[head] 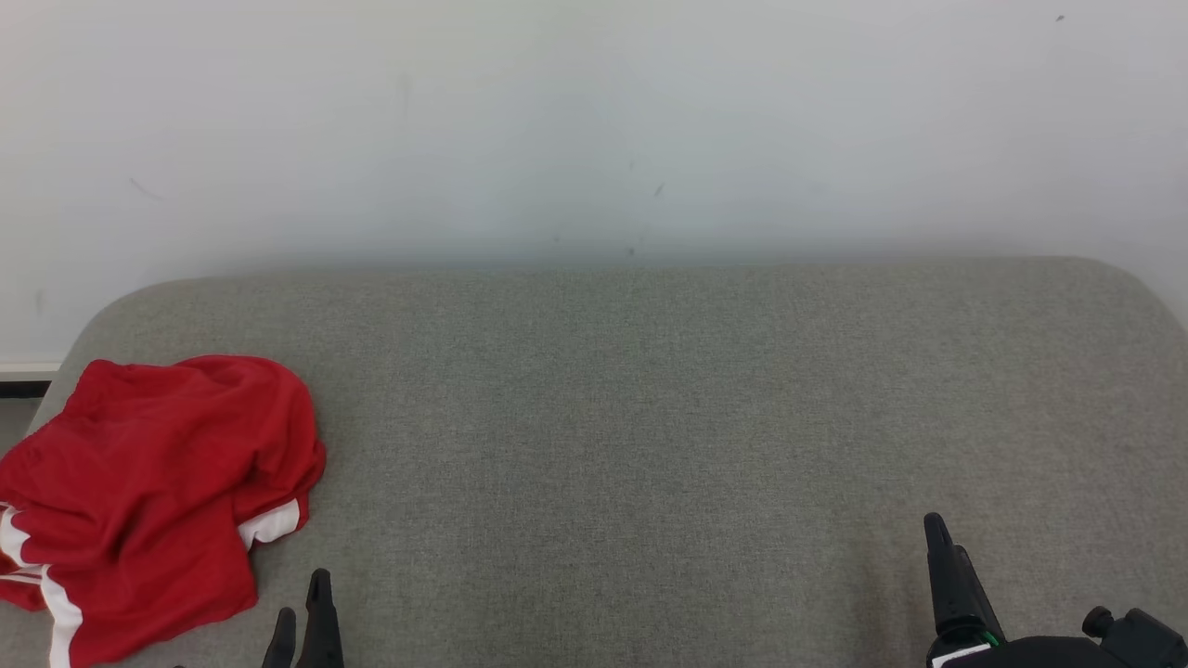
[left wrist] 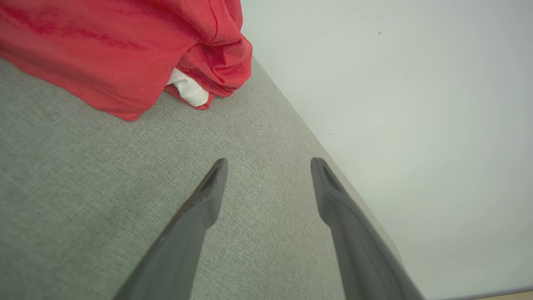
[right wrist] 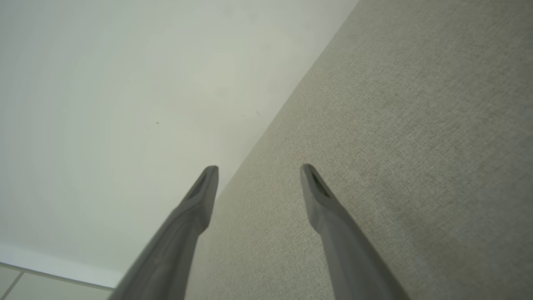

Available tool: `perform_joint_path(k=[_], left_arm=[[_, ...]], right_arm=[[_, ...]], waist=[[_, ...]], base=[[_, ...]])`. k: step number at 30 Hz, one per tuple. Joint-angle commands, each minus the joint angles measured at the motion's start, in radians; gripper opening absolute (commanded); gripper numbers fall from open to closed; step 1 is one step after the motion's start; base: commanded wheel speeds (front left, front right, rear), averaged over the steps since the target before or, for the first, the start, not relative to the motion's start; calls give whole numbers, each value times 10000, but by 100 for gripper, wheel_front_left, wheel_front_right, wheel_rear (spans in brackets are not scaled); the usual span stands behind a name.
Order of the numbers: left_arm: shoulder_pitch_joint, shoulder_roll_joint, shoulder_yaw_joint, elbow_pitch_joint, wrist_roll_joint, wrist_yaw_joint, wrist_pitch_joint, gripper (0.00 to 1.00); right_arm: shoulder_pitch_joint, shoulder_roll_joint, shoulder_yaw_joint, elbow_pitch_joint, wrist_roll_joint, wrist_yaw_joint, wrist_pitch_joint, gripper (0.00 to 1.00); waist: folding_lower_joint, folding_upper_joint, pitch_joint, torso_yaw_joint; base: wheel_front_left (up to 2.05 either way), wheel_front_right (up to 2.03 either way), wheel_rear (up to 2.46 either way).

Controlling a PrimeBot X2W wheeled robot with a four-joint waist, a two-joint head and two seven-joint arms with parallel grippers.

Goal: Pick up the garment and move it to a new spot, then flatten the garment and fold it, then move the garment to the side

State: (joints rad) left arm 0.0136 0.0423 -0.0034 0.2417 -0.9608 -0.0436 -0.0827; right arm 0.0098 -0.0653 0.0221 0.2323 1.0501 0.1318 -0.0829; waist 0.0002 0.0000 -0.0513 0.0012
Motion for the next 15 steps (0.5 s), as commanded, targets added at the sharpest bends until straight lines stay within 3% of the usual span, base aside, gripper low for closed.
perform_joint_path(k=[1, 15], left_arm=[[-12, 57, -45, -158, 407, 51, -91, 100], [216, 284, -462, -129, 3404, 266, -520, 100]], right_arm=[[-21, -80, 51, -153, -270, -8, -93, 100], [152, -139, 205, -106, -2589, -10, -515, 100]], waist=[[-2, 0, -9, 4], [-2, 0, -143, 56]], base=[[0, 0, 0], [0, 0, 0]])
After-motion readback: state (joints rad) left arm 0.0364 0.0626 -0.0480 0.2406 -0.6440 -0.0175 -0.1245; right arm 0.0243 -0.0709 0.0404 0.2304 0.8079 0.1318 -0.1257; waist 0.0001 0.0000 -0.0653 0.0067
